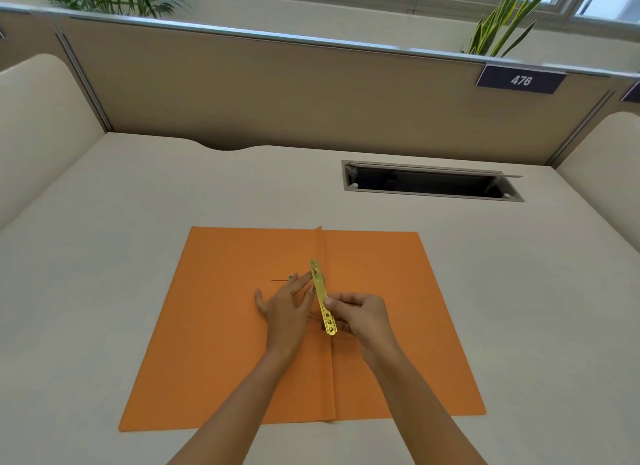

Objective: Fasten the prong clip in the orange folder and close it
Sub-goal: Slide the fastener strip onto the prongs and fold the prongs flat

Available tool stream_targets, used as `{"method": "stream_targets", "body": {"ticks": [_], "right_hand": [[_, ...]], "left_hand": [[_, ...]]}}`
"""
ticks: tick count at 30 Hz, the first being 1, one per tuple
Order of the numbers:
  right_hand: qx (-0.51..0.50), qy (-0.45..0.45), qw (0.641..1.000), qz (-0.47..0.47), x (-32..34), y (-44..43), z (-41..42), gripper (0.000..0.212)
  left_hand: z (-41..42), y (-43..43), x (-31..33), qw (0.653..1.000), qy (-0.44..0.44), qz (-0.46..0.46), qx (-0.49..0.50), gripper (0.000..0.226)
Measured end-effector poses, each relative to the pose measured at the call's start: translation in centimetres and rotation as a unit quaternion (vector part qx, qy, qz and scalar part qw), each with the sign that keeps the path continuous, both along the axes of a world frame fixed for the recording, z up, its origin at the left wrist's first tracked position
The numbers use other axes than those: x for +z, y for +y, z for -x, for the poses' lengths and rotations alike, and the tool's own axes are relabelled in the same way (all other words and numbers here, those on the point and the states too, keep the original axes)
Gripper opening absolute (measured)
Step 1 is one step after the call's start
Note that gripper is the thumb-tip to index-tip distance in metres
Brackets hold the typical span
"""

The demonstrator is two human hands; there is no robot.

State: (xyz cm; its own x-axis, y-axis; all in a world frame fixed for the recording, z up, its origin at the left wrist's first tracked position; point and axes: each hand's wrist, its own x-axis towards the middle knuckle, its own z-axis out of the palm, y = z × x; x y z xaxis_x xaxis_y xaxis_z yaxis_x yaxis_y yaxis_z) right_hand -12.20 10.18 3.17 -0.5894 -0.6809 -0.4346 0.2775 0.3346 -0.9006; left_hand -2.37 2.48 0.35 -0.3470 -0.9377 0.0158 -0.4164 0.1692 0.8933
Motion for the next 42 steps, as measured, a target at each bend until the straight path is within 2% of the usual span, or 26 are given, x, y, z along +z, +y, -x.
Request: {"method": "stream_targets", "body": {"ticks": [8, 14, 19, 25, 27, 30, 42], "right_hand": [[-0.022, 0.059, 0.995, -0.072, -0.3, -0.2, 0.1, 0.011], [-0.032, 0.09, 0.99, -0.103, -0.7, -0.4, 0.2, 0.008], [-0.024, 0.023, 0.996, -0.08, -0.5, -0.6, 0.4, 0.016], [0.002, -0.09, 0.994, -0.057, 1.4, -0.9, 0.7, 0.01], [0.007, -0.118, 0.991, -0.057, 1.7, -1.1, 0.9, 0.009], [0.004, -0.137, 0.989, -0.064, 2.1, -1.3, 1.2, 0.009], [-0.003, -0.18, 0.981, -0.066, 2.5, -1.8, 1.9, 0.01]], "left_hand": [[-2.3, 1.0, 0.6, 0.994, 0.083, -0.046, 0.052, 0.022], [-4.0, 1.6, -0.1, 0.995, 0.074, -0.037, -0.047, 0.03], [-3.8, 1.8, 0.0, 0.995, 0.053, 0.004, -0.085, 0.038], [-3.2, 1.7, -0.4, 0.993, 0.042, 0.001, -0.106, 0.04], [-3.1, 1.7, -0.8, 0.994, 0.026, 0.015, -0.102, 0.03], [-2.8, 1.7, -1.2, 0.996, -0.007, 0.036, -0.087, 0.012], [-2.4, 2.0, -0.8, 0.997, -0.007, 0.043, -0.069, 0.025]]}}
